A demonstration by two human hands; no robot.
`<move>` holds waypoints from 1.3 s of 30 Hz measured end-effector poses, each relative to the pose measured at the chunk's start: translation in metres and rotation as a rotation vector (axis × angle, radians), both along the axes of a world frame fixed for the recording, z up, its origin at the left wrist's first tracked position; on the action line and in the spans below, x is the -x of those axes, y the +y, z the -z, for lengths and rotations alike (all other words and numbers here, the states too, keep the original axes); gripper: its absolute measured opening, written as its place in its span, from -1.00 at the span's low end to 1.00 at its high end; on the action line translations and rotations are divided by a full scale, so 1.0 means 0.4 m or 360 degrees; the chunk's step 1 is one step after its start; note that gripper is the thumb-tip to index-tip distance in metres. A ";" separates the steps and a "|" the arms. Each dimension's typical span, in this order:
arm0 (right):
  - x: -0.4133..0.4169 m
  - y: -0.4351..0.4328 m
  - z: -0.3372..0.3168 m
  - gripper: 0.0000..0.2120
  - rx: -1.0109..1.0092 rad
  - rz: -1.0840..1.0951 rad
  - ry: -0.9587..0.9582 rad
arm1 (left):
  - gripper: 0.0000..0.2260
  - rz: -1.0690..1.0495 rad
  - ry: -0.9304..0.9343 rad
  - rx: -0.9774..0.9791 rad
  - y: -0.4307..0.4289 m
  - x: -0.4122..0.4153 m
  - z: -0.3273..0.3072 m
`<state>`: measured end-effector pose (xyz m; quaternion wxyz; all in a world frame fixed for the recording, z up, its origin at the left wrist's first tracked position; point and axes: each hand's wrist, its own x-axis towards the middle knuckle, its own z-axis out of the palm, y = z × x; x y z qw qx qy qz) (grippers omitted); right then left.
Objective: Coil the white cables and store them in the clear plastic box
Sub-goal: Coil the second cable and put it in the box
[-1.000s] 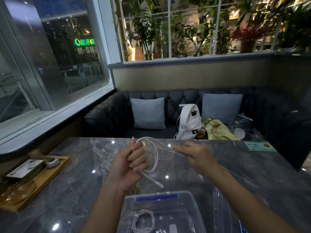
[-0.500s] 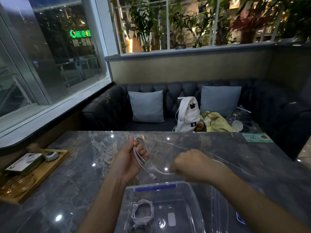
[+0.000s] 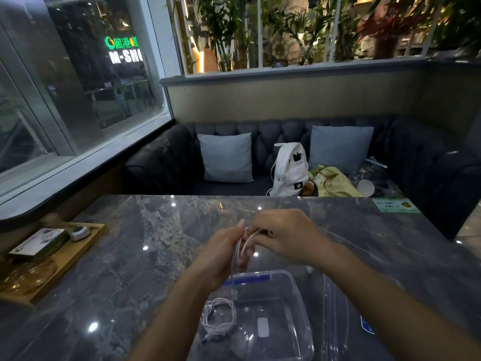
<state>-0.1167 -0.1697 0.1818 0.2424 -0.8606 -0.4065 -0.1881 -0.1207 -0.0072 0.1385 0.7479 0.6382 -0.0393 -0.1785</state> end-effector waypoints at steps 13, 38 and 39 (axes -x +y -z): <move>-0.045 -0.017 0.082 -0.86 -0.0847 0.0049 0.0911 | -0.61 0.0066 0.0222 0.0413 0.004 0.001 -0.016; -0.065 0.008 0.131 -0.70 -0.2035 -0.0477 0.2033 | -0.51 -0.0278 0.0278 0.0560 -0.085 -0.070 -0.051; -0.072 -0.006 0.132 -0.71 -0.1953 -0.0530 0.2068 | -0.52 -0.0223 0.0278 0.0441 -0.081 -0.077 -0.059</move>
